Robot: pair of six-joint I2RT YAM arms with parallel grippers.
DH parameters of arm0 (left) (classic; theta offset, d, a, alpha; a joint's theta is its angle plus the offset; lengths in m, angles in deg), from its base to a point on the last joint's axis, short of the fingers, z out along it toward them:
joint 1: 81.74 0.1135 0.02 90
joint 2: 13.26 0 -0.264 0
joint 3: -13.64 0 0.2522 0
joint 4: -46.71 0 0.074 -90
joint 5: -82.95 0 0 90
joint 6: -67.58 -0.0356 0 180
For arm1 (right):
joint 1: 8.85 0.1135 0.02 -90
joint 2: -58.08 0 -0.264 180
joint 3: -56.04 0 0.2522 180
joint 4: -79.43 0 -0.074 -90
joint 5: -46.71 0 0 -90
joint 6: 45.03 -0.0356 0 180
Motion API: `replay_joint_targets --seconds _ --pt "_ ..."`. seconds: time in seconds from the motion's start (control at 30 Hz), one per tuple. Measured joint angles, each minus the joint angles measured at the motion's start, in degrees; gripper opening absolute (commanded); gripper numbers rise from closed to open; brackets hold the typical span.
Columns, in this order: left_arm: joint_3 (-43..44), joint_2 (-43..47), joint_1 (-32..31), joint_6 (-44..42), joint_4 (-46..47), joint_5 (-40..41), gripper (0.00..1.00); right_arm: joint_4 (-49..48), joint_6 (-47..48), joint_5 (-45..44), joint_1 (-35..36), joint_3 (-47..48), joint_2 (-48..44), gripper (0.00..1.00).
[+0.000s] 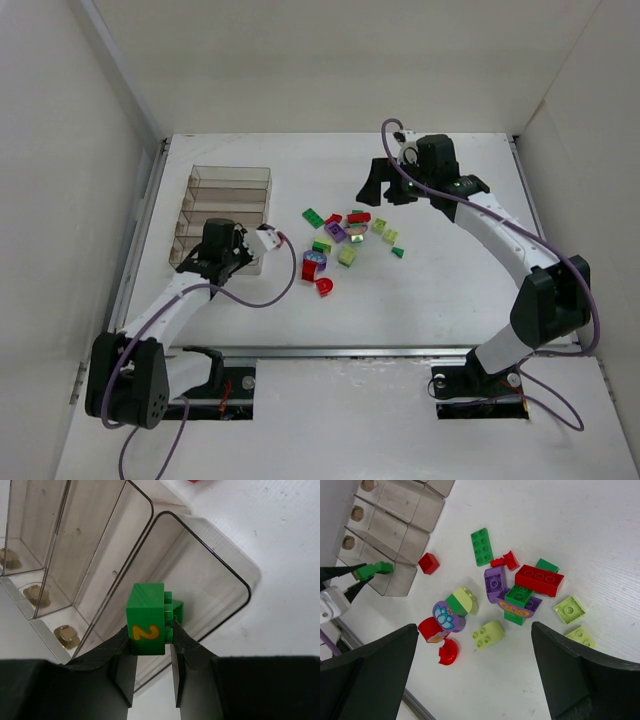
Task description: Sort the legos into containers by color
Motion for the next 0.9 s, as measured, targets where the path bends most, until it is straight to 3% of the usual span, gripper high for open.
replay_joint_targets --seconds 0.1,0.13,0.2,0.27,0.4,0.6,0.73,0.8,0.9 --pt "0.55 -2.56 0.04 -0.52 1.75 0.26 0.13 0.35 0.39 0.00 0.00 -0.42 -0.07 1.00" --pt "0.94 -3.39 0.04 -0.94 1.77 0.31 0.25 0.37 0.59 -0.04 0.00 -0.76 -0.13 1.00" --pt "1.97 -5.09 0.04 -1.86 1.73 0.31 0.40 1.16 0.94 -0.09 0.00 -1.18 -0.24 1.00" --pt "2.97 -6.32 0.04 -2.62 1.36 0.33 0.64 1.75 1.51 -0.33 0.00 -1.40 -0.37 1.00" --pt "6.54 -7.06 0.04 -2.45 0.94 0.81 0.73 2.91 2.73 -1.18 0.00 -1.42 -0.66 1.00" --pt "11.78 -5.73 0.07 -2.03 -0.66 -0.24 0.74 5.57 4.57 -4.70 0.00 -0.87 -0.87 1.00" --pt "14.23 -2.47 -0.04 -0.68 -1.51 -2.64 0.89 8.11 5.25 -9.25 -0.81 -0.68 -1.57 1.00" --pt "15.65 -1.38 -0.66 0.90 -0.83 -3.65 0.90 9.55 5.42 -11.69 -2.34 -0.76 -1.84 1.00" --pt "18.23 -1.46 -2.32 4.87 1.16 -5.84 0.91 10.36 6.58 -14.88 -4.96 -2.62 -1.40 0.91"
